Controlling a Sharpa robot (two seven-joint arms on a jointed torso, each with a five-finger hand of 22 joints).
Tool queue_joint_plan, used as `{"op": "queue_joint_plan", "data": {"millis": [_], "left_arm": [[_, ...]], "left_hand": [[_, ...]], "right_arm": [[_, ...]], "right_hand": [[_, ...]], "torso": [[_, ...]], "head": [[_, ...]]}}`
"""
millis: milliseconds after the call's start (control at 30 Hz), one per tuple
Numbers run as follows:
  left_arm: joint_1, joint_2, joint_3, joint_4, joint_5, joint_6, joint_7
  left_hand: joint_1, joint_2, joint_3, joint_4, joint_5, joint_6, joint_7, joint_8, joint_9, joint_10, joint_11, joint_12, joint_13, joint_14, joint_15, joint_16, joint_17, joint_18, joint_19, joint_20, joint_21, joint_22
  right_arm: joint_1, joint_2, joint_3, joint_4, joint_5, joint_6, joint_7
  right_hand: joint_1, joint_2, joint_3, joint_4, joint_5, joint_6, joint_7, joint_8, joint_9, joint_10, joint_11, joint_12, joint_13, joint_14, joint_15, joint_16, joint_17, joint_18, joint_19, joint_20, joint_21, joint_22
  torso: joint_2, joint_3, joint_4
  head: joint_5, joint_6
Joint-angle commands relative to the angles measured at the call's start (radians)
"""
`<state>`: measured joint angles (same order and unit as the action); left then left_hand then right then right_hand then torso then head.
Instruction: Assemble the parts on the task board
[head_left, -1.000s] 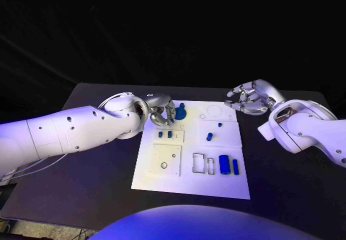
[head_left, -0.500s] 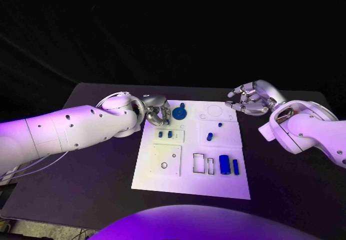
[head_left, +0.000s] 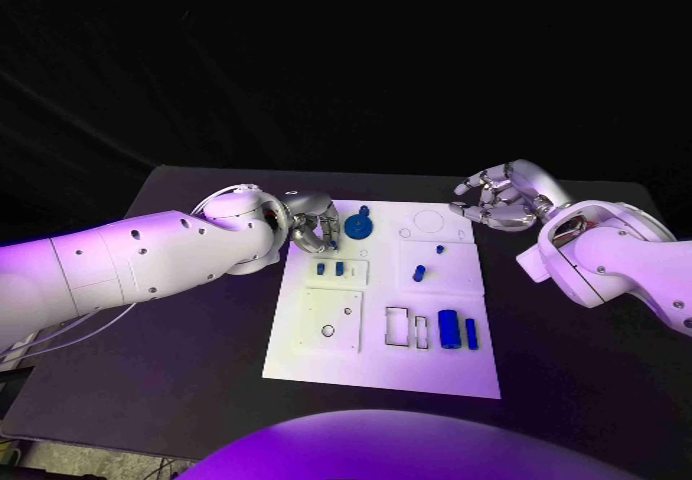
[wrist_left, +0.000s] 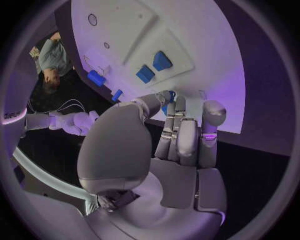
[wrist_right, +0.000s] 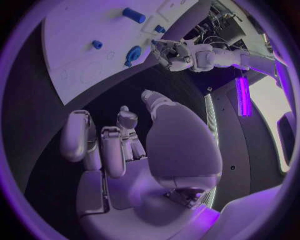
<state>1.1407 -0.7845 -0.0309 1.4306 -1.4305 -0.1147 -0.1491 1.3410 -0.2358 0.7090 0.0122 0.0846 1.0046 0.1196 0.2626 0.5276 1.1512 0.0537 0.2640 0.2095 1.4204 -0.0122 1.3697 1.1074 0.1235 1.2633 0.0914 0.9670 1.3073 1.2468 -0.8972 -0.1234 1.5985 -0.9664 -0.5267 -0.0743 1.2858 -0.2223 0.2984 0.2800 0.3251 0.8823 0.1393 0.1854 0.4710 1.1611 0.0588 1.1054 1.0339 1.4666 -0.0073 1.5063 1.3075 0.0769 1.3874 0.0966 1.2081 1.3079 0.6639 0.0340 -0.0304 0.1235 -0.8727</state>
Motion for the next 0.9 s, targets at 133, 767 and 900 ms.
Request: {"op": "queue_joint_plan", "data": {"millis": [133,767,900], "left_arm": [[0.000,0.007,-0.001,0.001,0.008,0.022,0.002],[0.000,0.015,-0.004,-0.005,0.010,0.039,-0.010],[0.000,0.017,-0.004,-0.009,0.009,0.047,-0.020]], "left_hand": [[-0.010,0.002,-0.006,0.003,-0.005,0.007,0.000,-0.007,0.001,0.008,0.002,-0.005,-0.001,-0.002,-0.003,-0.001,-0.003,-0.005,-0.008,0.003,-0.004,0.107],[-0.012,0.004,-0.010,0.003,-0.010,0.016,-0.003,-0.009,0.000,0.023,0.001,-0.011,0.000,-0.004,0.001,0.001,-0.003,-0.006,-0.011,0.005,-0.005,0.107],[-0.012,0.003,-0.011,0.003,-0.010,0.017,-0.003,-0.009,-0.001,0.025,0.001,-0.012,0.001,-0.004,0.001,0.001,-0.004,-0.006,-0.012,0.005,-0.005,0.107]], "right_arm": [[-0.001,0.000,0.000,0.001,-0.008,0.007,0.006],[-0.001,0.003,0.000,0.001,-0.009,0.008,0.003],[-0.001,0.003,0.000,0.001,-0.009,0.008,0.003]], "right_hand": [[0.005,-0.002,0.005,-0.002,0.005,-0.003,0.000,0.005,0.001,0.007,0.000,0.003,-0.001,0.062,-0.003,-0.006,0.114,0.005,-0.008,0.001,-0.003,0.104],[0.004,-0.004,0.008,-0.002,0.006,-0.004,0.000,0.006,0.002,0.009,-0.001,0.002,-0.004,0.062,-0.004,-0.007,0.112,0.005,-0.007,0.001,-0.004,0.105],[0.004,-0.004,0.008,-0.002,0.006,-0.004,0.000,0.006,0.002,0.009,-0.001,0.002,-0.004,0.062,-0.004,-0.007,0.112,0.005,-0.007,0.001,-0.004,0.105]], "torso": [[0.000,-0.0005,0.0003],[0.000,-0.0008,-0.0001],[0.000,-0.0007,0.0003]], "head": [[0.001,0.000],[0.000,0.000],[-0.001,0.000]]}}
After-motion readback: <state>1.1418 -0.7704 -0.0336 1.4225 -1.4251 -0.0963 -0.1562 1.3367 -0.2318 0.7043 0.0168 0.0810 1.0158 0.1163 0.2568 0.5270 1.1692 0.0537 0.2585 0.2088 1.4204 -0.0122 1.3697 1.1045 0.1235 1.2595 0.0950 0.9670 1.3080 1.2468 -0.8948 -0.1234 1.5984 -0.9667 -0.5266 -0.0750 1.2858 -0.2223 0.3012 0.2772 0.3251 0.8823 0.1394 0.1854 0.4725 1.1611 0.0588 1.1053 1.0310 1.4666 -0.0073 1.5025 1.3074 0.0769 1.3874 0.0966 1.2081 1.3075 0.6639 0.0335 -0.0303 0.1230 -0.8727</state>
